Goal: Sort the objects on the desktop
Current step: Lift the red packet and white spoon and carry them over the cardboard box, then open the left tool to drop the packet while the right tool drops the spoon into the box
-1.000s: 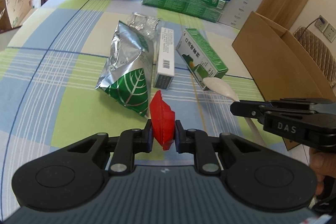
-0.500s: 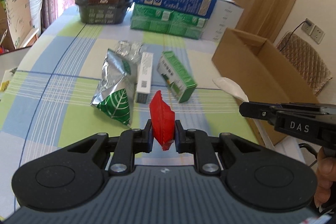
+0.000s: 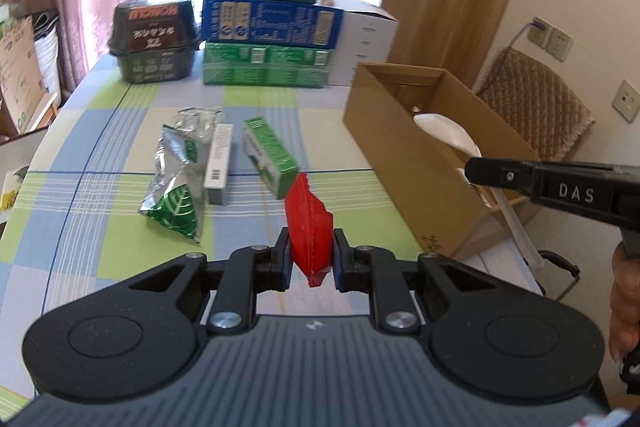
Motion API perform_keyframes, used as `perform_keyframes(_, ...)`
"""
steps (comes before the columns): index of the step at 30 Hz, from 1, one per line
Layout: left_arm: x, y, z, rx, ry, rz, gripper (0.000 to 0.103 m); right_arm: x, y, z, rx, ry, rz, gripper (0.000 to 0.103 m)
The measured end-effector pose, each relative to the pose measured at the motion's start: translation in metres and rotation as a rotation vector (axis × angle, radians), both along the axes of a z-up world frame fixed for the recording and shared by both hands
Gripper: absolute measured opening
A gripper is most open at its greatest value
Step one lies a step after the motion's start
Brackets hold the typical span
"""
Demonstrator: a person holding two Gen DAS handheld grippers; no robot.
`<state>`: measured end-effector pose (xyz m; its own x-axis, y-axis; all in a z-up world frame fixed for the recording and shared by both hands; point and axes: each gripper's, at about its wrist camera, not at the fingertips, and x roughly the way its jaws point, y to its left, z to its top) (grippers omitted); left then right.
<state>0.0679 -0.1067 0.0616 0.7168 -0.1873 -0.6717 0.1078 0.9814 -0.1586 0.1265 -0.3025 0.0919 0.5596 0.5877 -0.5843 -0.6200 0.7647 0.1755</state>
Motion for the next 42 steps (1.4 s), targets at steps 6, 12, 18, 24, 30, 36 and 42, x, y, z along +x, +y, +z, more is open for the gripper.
perform_keyframes(6, -0.004, -0.030, 0.012, 0.009, -0.017, -0.048, 0.015, 0.001, -0.034, 0.009, 0.004, -0.019, -0.047, 0.003)
perform_keyframes(12, -0.001, -0.059, 0.019, 0.014, -0.025, -0.102, 0.015, 0.006, -0.068, 0.014, 0.006, -0.031, -0.102, 0.003)
perform_keyframes(18, 0.007, -0.089, 0.020, 0.008, -0.021, -0.155, 0.015, 0.015, -0.102, 0.015, 0.001, -0.032, -0.160, 0.003)
perform_keyframes(24, 0.020, -0.121, 0.022, -0.001, -0.022, -0.204, 0.015, 0.032, -0.128, 0.018, -0.003, -0.035, -0.200, 0.003)
perform_keyframes(30, 0.040, -0.146, 0.025, -0.010, -0.021, -0.238, 0.015, 0.048, -0.140, 0.019, -0.020, -0.044, -0.204, 0.003)
perform_keyframes(36, 0.061, -0.165, 0.024, -0.026, -0.021, -0.257, 0.015, 0.070, -0.142, 0.015, -0.038, -0.039, -0.202, 0.003)
perform_keyframes(42, 0.084, -0.178, 0.019, -0.043, -0.009, -0.269, 0.015, 0.091, -0.138, 0.011, -0.049, -0.030, -0.194, 0.003)
